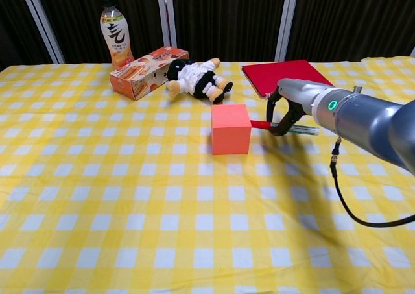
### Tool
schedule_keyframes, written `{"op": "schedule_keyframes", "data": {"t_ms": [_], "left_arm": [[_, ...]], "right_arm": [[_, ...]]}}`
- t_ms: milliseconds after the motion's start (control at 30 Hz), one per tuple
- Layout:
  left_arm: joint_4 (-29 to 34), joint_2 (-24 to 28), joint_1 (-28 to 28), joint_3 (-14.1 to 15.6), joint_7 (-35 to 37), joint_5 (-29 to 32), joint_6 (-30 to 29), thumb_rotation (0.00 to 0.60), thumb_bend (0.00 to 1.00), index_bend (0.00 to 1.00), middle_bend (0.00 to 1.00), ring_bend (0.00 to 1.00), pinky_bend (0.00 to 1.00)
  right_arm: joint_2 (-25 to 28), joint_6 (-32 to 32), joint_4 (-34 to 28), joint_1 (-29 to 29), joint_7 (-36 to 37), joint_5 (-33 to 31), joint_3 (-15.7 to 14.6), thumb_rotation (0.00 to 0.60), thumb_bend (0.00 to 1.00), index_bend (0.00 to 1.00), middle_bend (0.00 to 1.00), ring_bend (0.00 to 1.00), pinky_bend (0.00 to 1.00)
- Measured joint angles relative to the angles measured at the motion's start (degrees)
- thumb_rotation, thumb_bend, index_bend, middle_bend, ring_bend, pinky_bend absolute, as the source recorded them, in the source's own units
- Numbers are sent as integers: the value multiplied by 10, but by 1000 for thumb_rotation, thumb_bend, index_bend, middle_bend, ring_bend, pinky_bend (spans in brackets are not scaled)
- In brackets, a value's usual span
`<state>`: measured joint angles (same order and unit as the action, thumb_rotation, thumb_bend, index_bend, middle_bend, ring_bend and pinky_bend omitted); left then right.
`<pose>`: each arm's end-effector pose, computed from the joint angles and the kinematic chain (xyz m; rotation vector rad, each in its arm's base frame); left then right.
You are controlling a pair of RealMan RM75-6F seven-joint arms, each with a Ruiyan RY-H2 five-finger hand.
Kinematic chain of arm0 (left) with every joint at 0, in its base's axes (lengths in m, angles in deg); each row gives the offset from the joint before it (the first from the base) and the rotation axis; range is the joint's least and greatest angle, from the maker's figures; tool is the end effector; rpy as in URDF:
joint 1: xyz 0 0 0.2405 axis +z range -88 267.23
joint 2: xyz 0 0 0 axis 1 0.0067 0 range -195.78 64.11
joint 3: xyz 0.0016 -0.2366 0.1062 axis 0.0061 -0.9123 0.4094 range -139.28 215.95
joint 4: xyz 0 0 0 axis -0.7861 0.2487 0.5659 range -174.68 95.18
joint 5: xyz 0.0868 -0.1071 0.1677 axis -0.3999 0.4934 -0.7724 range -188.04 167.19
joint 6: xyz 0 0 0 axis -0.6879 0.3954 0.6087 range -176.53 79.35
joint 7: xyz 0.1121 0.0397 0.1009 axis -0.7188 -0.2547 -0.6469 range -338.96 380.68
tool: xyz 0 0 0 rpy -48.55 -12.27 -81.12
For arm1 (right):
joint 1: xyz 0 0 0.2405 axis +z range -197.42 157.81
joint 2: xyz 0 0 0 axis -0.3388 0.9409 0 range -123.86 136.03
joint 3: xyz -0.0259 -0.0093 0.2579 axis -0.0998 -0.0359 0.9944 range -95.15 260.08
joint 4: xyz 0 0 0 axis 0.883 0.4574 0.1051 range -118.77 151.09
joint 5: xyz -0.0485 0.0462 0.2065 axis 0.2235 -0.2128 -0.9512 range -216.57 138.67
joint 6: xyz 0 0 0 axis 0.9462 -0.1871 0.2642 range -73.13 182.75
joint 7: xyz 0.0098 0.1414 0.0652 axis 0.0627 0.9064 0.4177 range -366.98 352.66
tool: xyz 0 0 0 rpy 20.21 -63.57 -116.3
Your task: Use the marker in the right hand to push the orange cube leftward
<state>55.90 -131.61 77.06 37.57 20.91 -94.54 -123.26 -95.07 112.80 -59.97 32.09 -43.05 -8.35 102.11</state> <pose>-0.2913 0.2217 0.1088 -1.5475 -1.0602 -0.9106 -0.1209 -0.4005 -0.0665 1.5759 -1.2122 0.7654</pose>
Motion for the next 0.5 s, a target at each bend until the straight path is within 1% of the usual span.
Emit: {"op": "schedule_keyframes", "data": {"t_ms": [200, 500], "left_arm": [[0, 1, 0, 0, 4, 0, 1, 600, 0, 0, 0, 0, 0], [-1, 2, -1, 1, 7, -1, 2, 600, 0, 0, 0, 0, 0]], "right_arm": [[-27, -2, 9, 22, -1, -3, 11, 600, 562, 580, 188, 0, 0], [-43, 2, 2, 37, -8, 4, 10, 600, 562, 580, 188, 0, 0]]}}
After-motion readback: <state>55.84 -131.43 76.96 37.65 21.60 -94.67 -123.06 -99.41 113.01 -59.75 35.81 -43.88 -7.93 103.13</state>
